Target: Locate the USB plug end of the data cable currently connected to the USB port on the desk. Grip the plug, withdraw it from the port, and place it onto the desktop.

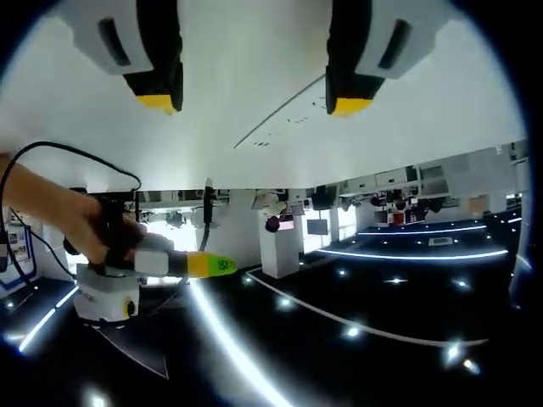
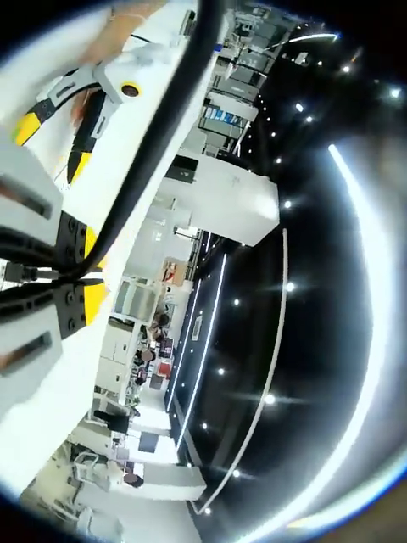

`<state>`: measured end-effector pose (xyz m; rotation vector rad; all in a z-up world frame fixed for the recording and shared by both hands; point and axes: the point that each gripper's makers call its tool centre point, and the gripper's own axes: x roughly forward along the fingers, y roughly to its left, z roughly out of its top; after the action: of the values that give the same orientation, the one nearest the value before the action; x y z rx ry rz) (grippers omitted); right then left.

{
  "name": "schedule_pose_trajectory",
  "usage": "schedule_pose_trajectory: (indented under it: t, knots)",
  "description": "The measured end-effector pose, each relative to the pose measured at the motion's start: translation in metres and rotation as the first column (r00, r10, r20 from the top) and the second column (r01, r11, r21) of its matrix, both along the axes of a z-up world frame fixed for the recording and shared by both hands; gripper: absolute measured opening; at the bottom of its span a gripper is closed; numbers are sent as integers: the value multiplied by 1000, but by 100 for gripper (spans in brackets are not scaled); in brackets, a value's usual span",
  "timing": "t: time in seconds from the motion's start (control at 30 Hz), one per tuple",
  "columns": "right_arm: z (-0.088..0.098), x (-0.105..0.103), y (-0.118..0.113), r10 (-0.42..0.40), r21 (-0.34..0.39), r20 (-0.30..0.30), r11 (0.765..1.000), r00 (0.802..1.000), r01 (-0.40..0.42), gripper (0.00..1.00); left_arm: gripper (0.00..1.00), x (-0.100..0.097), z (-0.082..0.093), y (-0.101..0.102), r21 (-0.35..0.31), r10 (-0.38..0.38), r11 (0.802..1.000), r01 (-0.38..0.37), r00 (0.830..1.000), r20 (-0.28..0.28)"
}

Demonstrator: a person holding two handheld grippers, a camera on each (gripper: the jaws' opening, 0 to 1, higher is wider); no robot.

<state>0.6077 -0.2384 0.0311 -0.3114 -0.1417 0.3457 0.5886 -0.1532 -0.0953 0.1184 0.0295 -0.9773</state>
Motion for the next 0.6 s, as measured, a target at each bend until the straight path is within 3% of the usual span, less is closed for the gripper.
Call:
schedule_pose_trajectory:
  t: [0.2,0.43,0.6]
  knots:
    - [-11,-6,10,19,-124,-4,992,1000,-19,5,69,1,0,0,-1,1,1000,-1,1000,-1]
    - [-30,-14,14,31,-271,-47,961,998,-43,5,69,3,0,1,1,8,1000,-8,1000,-4]
    - [-43,-18,14,61,-322,-93,943,994,-88,5,69,3,0,1,3,8,1000,-8,1000,-4]
